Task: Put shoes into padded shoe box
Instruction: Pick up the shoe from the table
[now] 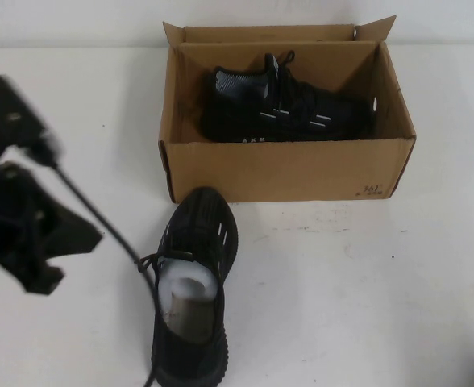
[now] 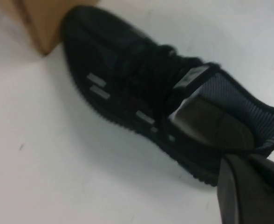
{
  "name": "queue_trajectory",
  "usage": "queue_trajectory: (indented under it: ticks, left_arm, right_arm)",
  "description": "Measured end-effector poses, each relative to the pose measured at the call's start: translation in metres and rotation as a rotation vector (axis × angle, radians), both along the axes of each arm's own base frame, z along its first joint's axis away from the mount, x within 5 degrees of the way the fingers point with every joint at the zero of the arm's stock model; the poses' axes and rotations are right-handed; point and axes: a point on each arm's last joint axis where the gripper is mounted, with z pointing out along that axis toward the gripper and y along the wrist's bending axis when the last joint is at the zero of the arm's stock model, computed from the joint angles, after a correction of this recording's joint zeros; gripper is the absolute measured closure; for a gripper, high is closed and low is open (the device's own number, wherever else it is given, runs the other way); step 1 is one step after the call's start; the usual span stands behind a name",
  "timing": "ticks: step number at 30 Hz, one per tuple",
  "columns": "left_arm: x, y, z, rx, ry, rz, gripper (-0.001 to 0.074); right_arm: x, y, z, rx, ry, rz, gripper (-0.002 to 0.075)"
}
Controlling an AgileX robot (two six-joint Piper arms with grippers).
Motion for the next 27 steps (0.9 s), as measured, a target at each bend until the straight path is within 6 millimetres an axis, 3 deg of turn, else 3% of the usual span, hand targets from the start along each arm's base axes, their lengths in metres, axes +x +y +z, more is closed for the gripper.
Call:
queue_trajectory:
  ticks: [4,10,12,16,20,27]
  left_arm:
    - [0.023,-0.034,-0.003,0.086,0.014,-0.192,0.0739]
    - [0.038,-0.080,-0.014,0.248,0.008,-0.409,0.0722]
    - [0.042,-0.089,-0.018,0.298,0.012,-0.456,0.0678]
    - [0.052,-0.109,-0.029,0.362,0.023,-0.529,0.0514]
    - [0.061,-0.119,-0.039,0.428,0.010,-0.587,0.0430]
    - [0.075,-0.119,-0.054,0.526,-0.020,-0.618,0.0412]
  right_arm:
    - [0.000,0.000,0.000,0.000,0.000,0.000,0.0734]
    - [0.000,0.000,0.000,0.000,0.000,0.000,0.0734]
    - [0.000,0.000,0.000,0.000,0.000,0.000,0.0734]
    - [0.000,0.000,0.000,0.000,0.000,0.000,0.0734]
    - [0.000,0.000,0.000,0.000,0.000,0.000,0.0734]
    - [0.000,0.000,0.000,0.000,0.000,0.000,0.0734]
